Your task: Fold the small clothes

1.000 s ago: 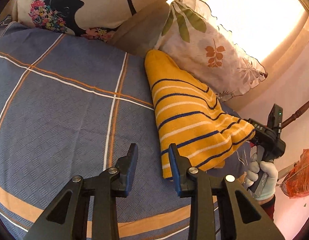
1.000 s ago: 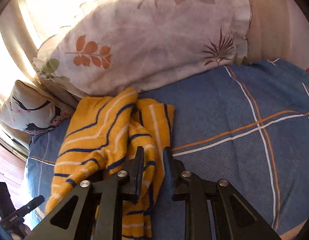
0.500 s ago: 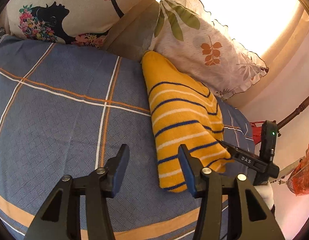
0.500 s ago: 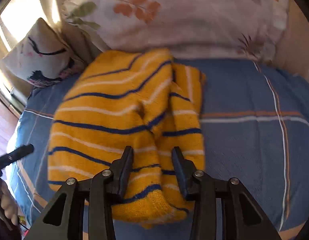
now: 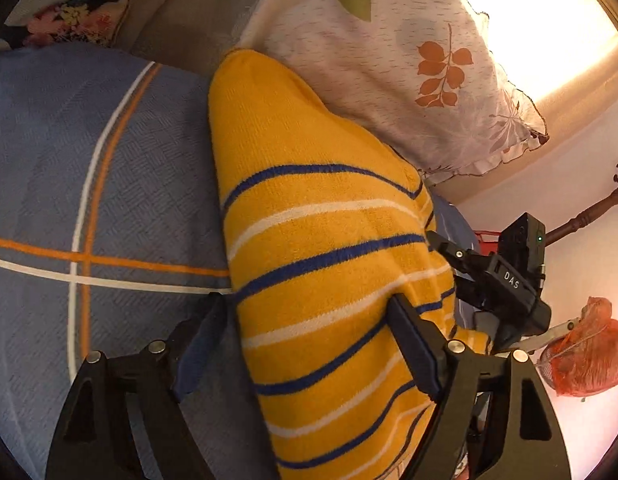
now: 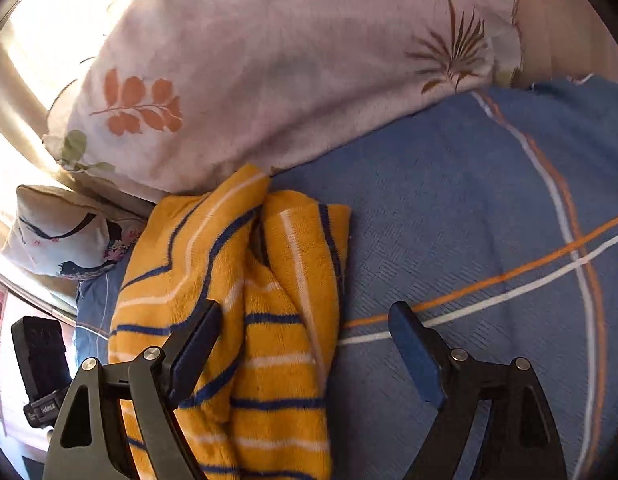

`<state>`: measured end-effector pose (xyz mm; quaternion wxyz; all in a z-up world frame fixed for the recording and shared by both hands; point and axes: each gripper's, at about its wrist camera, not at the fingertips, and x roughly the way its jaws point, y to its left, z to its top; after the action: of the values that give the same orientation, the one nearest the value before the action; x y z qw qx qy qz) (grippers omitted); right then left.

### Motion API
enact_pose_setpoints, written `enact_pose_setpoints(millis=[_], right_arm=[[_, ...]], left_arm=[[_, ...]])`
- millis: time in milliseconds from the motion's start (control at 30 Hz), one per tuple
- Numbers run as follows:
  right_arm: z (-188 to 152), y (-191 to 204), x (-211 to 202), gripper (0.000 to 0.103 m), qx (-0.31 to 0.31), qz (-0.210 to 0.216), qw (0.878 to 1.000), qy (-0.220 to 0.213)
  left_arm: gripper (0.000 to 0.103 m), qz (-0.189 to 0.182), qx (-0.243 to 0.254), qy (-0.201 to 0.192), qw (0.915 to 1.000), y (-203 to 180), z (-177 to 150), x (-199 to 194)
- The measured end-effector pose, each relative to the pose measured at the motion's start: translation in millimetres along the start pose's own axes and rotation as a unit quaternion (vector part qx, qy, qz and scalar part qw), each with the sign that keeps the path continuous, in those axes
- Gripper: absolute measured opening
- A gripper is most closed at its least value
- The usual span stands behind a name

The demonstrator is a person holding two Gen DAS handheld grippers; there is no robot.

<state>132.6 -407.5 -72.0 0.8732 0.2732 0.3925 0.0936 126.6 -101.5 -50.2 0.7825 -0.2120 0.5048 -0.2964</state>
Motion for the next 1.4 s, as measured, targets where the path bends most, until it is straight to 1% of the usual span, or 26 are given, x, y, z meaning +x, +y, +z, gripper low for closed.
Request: enact_pose_setpoints(millis=[33,67,100,133,167,200,233,300,367,400,467,500,533,567,600,667,733,800,967,1000,1033,1067,1167,1267,1333,1400], right_arm=[[0.6,8.0,5.5,0.071,-0.004,0.027,1.0,0.008],[-0.7,14.1,13.3,0.059,0.015,0.071,0.997,0.033],[-2.0,20.7,17.8,0.054,0.027,0.083,0.996,0.034],[-1.9,31.8,16.6,0.053,0.02,0.09,0.995,0.031],[-1.4,42.5,12.7,0.052,0.011,0.096,0.995,0.026],[-0.7,52.6,6.4,0.048,0.005,0.11,0.994,0.02],[-1.6,60.1,-1.3,0.044,0.001,0.13,0.991,0.015],[-3.4,74.4,-19.1,0.04,-0.013,0.164,0.986,-0.004],[-7.8,85.6,-30.2,0.04,-0.03,0.172,0.984,-0.021],[-11.7,87.7,-32.7,0.04,-0.039,0.16,0.986,-0.028],[-18.6,85.3,-29.4,0.041,-0.05,0.103,0.993,-0.037],[-20.8,79.1,-27.5,0.041,-0.05,0.065,0.996,-0.035],[-23.9,73.7,-27.4,0.041,-0.045,0.041,0.998,-0.034],[-27.6,67.6,-31.8,0.041,-0.038,0.036,0.998,-0.035],[-31.0,61.3,-39.1,0.041,-0.033,0.044,0.998,-0.038],[-35.0,68.3,-53.7,0.045,-0.044,0.056,0.996,-0.047],[-32.6,83.0,-55.5,0.062,-0.07,0.066,0.994,-0.048],[-31.0,100.1,-45.7,0.069,-0.088,0.069,0.993,-0.035],[-27.1,113.6,8.5,0.069,-0.082,0.039,0.996,0.007],[-27.0,112.6,19.1,0.062,-0.077,0.048,0.996,0.015],[-26.5,113.7,30.1,0.035,-0.068,0.065,0.995,0.03],[-27.8,113.0,37.5,0.022,-0.054,0.086,0.994,0.047],[-32.0,118.8,25.2,0.016,-0.049,0.112,0.992,0.028],[-37.4,120.2,-10.2,0.014,-0.061,0.093,0.994,-0.012],[-41.9,111.3,-28.8,0.012,-0.059,0.067,0.996,-0.031],[-45.8,102.3,-32.1,0.01,-0.068,0.008,0.997,-0.039]], left_arm=[[0.074,-0.002,0.008,0.003,1.0,-4.4,-1.1,2.0],[0.055,-0.001,0.016,0.008,0.9998,-8.5,-2.3,2.2],[0.05,0.013,0.025,0.003,0.9996,-12.6,-2.9,-2.1],[0.04,0.016,0.03,-0.004,0.9994,-15.3,-2.8,-8.9],[0.033,0.011,0.029,-0.009,0.9995,-16.3,-1.3,-17.8],[0.033,0.005,0.026,-0.016,0.9995,-16.7,0.3,-29.5],[0.032,0.005,0.027,-0.028,0.9992,-18.3,1.9,-43.0],[0.032,0.027,0.047,-0.057,0.9969,-23.9,4.4,-71.1],[0.033,0.044,0.058,-0.071,0.9948,-24.9,5.8,-93.3],[0.035,0.058,0.059,-0.07,0.9941,-22.7,5.0,-100.2],[0.043,0.099,0.05,-0.058,0.9921,-11.7,0.1,-104.3],[0.043,0.125,0.046,-0.047,0.99,-3.9,-6.1,-103.0],[0.043,0.15,0.044,-0.035,0.987,2.8,-10.7,-101.5],[0.043,0.171,0.041,-0.03,0.984,10.8,-18.7,-101.9],[0.043,0.173,0.034,-0.032,0.9838,20.3,-27.4,-107.3],[0.043,0.147,0.006,-0.038,0.9884,34.7,-40.1,-122.4],[0.043,0.129,-0.018,-0.056,0.9899,39.5,-47.4,-136.9],[0.045,0.121,-0.033,-0.083,0.9887,39.2,-55.3,-151.6],[0.049,0.097,-0.046,-0.113,0.9878,38.7,-79.3,-178.9],[0.05,0.101,-0.042,-0.115,0.9873,35.1,-81.2,-177.1],[0.05,0.106,-0.039,-0.118,0.9866,33.3,-83.5,-178.1],[0.05,0.11,-0.036,-0.12,0.986,31.6,-83.9,-178.2],[0.05,0.118,-0.031,-0.12,0.9852,33.3,-82.6,-182.5],[0.051,0.116,-0.026,-0.12,0.9856,34.1,-77.6,-182.7],[0.051,0.111,-0.016,-0.116,0.9869,32.1,-73.9,-178.0],[0.052,0.105,-0.005,-0.105,0.9889,28.2,-70.1,-166.2]])
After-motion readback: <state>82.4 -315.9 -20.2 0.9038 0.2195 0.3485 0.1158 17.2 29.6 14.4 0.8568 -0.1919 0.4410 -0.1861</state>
